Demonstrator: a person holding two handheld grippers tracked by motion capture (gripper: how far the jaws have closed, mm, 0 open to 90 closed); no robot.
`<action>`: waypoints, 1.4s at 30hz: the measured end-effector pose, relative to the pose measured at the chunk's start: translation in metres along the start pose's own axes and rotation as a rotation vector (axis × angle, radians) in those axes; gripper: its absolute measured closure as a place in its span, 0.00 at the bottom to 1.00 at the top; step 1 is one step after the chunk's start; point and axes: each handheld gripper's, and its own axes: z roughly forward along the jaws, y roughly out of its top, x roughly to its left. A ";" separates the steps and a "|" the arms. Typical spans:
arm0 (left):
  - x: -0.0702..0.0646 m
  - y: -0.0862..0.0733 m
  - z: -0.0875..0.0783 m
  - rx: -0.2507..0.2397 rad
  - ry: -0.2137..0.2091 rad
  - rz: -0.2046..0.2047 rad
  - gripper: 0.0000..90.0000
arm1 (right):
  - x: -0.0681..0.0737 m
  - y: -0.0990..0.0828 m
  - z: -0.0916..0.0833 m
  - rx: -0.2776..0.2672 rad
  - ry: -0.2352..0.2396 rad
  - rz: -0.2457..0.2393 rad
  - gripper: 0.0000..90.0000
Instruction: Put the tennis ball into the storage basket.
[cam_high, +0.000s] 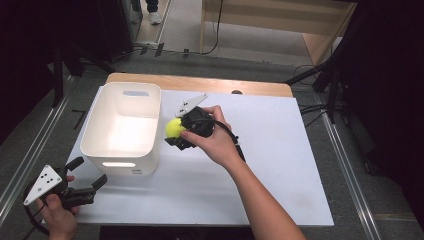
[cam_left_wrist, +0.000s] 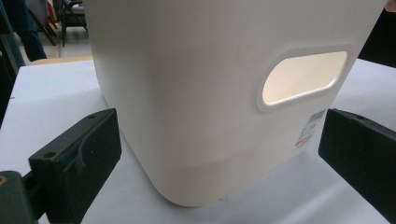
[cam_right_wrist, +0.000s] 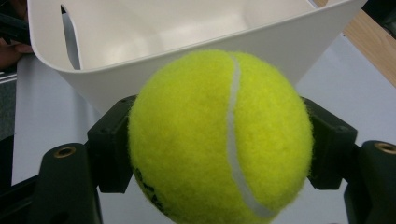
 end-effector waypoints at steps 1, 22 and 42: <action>0.000 0.000 0.000 0.001 -0.001 0.000 0.00 | 0.000 0.001 0.000 -0.001 0.000 -0.007 0.26; 0.000 0.000 0.000 0.002 -0.001 -0.002 0.00 | 0.007 0.023 0.005 -0.014 0.019 -0.047 0.26; 0.000 0.000 0.000 0.002 -0.002 -0.003 0.00 | 0.014 0.042 0.008 -0.016 0.027 -0.074 0.26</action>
